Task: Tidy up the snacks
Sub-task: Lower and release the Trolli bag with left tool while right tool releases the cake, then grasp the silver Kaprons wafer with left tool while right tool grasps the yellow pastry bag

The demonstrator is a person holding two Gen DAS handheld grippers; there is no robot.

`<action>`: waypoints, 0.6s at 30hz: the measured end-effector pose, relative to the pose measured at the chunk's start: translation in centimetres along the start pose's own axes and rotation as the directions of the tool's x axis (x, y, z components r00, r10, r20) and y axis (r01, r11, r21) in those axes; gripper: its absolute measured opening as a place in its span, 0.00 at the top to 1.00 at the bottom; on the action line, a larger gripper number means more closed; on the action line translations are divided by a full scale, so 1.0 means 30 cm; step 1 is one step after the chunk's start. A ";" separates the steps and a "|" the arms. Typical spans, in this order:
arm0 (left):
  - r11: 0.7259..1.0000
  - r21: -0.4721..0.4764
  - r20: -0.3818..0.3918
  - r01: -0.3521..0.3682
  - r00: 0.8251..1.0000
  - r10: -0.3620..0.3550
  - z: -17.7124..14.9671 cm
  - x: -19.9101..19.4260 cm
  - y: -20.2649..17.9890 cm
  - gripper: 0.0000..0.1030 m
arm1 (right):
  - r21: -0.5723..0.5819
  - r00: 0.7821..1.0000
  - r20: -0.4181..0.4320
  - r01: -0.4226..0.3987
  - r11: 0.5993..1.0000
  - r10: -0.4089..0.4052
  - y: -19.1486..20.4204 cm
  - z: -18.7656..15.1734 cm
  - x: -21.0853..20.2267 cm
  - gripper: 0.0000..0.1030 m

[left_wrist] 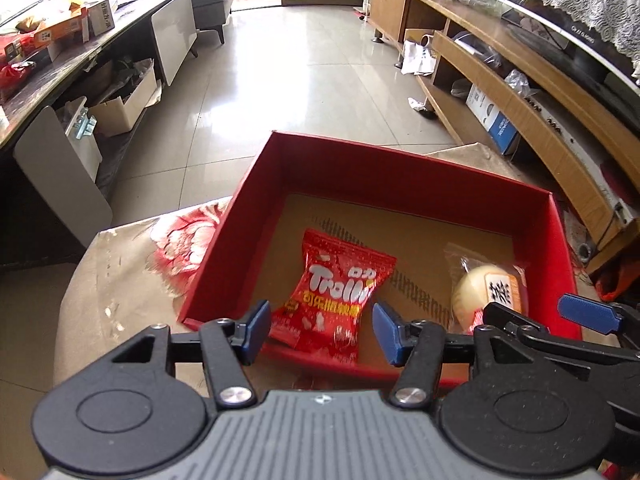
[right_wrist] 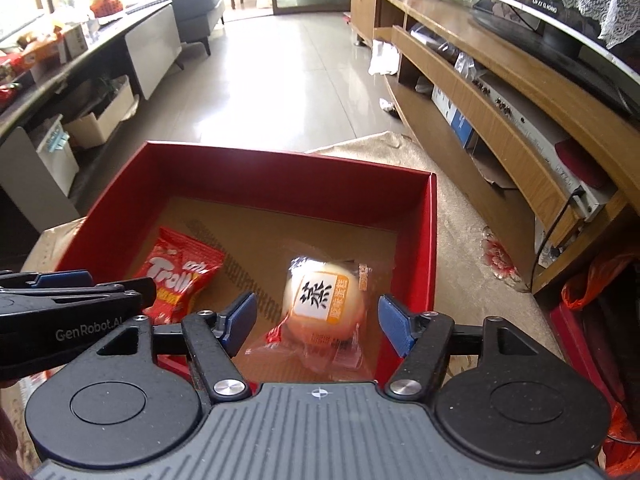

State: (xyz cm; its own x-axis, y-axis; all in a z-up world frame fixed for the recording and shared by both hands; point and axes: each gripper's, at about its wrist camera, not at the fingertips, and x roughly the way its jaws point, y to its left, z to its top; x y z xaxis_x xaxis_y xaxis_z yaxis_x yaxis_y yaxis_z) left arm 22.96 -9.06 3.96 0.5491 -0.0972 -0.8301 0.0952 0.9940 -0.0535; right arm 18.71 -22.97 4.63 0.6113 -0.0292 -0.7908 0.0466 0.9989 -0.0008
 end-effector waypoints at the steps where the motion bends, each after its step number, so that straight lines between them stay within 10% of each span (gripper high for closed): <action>1: 1.000 -0.004 -0.001 0.006 1.000 -0.006 -0.008 -0.013 0.006 0.49 | -0.004 1.000 0.004 -0.002 1.000 0.002 0.004 -0.006 -0.013 0.28; 18: 0.997 -0.044 -0.079 0.056 0.995 -0.060 -0.191 -0.104 0.102 0.43 | -0.055 0.999 -0.037 -0.019 0.998 0.017 0.062 -0.162 -0.112 0.23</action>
State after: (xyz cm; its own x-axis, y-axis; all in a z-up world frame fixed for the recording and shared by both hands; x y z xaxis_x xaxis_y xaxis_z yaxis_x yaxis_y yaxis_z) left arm 16.77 -5.42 3.22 0.4750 -0.1521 -0.8668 0.0892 0.9882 -0.1245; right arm 12.90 -20.84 4.33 0.5827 -0.0110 -0.8126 -0.0082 0.9998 -0.0195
